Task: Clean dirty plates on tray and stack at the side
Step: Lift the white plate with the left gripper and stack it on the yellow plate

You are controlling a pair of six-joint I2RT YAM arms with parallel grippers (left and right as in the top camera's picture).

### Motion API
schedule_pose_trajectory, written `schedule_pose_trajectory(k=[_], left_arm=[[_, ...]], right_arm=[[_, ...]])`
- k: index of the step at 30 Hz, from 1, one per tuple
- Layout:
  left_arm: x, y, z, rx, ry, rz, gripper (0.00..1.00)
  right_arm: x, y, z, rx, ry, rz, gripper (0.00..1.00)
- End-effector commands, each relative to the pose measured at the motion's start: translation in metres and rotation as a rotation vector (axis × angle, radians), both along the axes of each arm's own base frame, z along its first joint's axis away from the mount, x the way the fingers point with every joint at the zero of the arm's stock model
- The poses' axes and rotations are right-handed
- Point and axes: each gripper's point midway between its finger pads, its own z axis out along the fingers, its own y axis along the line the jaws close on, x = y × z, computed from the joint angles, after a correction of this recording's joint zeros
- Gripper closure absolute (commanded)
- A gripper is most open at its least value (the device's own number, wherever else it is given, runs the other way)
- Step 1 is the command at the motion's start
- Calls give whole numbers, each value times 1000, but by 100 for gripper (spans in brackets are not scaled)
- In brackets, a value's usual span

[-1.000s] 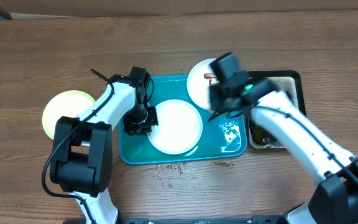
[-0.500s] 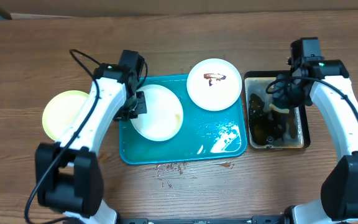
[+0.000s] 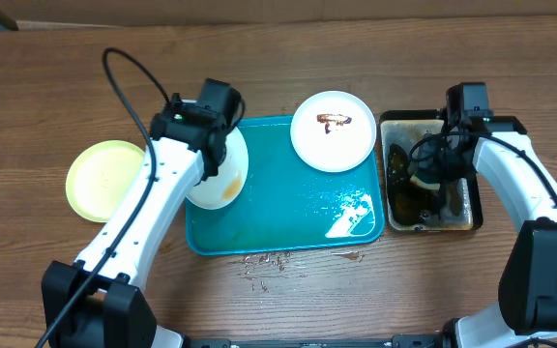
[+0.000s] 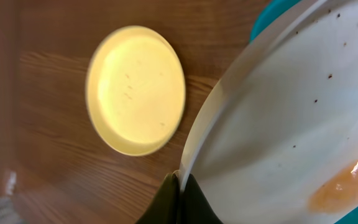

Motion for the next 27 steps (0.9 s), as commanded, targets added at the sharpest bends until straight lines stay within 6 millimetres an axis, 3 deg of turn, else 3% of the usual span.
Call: schedule_pose_trajectory(k=[1, 6, 14, 27], left_arm=[[9, 5, 41, 211, -129, -29, 96], [11, -14, 65, 346, -228, -86, 96], [10, -48, 78, 392, -311, -168, 96], [9, -50, 78, 392, -310, -175, 96]], right_arm=[[-6, 1, -10, 4, 12, 9, 96], [-9, 1, -15, 4, 16, 9, 96], [-9, 1, -15, 4, 15, 9, 96], [-9, 1, -15, 4, 15, 9, 96]])
